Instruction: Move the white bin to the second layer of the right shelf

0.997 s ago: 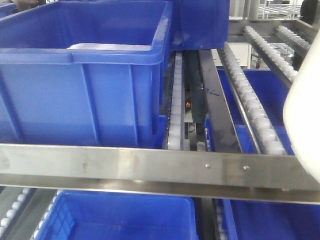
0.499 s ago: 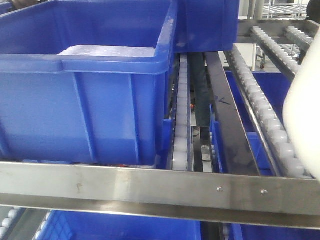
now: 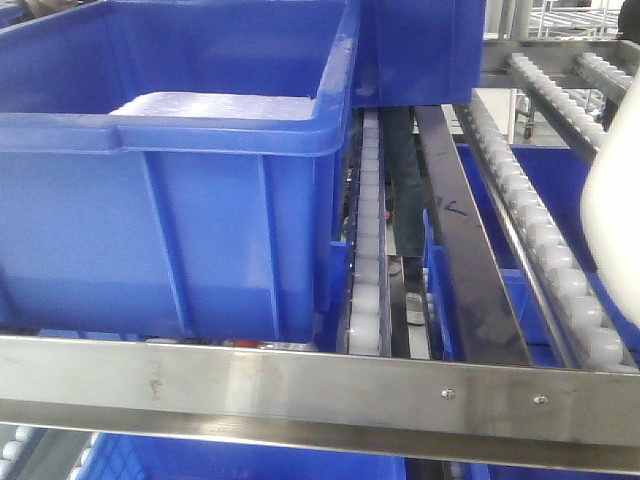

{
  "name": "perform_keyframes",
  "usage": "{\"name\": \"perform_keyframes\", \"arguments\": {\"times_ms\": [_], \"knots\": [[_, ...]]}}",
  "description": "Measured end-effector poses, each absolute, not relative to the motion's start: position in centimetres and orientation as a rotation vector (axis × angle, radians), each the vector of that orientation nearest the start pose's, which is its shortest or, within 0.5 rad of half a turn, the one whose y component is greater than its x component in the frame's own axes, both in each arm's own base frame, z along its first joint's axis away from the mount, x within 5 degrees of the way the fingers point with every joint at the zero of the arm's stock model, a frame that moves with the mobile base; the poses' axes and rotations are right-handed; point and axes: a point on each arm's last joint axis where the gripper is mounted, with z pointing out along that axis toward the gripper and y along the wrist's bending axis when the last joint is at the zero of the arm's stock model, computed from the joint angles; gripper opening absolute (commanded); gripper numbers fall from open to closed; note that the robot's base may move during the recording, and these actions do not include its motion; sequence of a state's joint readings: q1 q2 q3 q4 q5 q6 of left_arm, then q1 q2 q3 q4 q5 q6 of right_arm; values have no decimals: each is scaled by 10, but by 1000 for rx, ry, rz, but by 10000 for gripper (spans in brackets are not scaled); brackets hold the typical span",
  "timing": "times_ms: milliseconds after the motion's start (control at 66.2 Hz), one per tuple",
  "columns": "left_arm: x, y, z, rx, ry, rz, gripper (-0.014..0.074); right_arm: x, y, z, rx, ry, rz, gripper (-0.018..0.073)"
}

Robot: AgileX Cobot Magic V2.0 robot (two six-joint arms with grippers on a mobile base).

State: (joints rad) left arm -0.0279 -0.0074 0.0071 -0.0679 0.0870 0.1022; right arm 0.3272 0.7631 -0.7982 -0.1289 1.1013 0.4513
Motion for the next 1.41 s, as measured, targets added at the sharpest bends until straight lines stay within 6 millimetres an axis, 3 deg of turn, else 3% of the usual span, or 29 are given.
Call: {"name": "perform_keyframes", "arguments": {"times_ms": [287,529,816,1405], "knots": [[56,-2,203,54,1569,1,85,118,28,324,114,2529,122,69],[56,-2,203,54,1569,1,85,128,21,319,47,2561,-72,69],[56,-2,203,54,1569,1,85,160,21,326,47,2549,-126,69],[56,-2,203,54,1569,1,85,213,-25,303,86,2554,-20,69]]}}
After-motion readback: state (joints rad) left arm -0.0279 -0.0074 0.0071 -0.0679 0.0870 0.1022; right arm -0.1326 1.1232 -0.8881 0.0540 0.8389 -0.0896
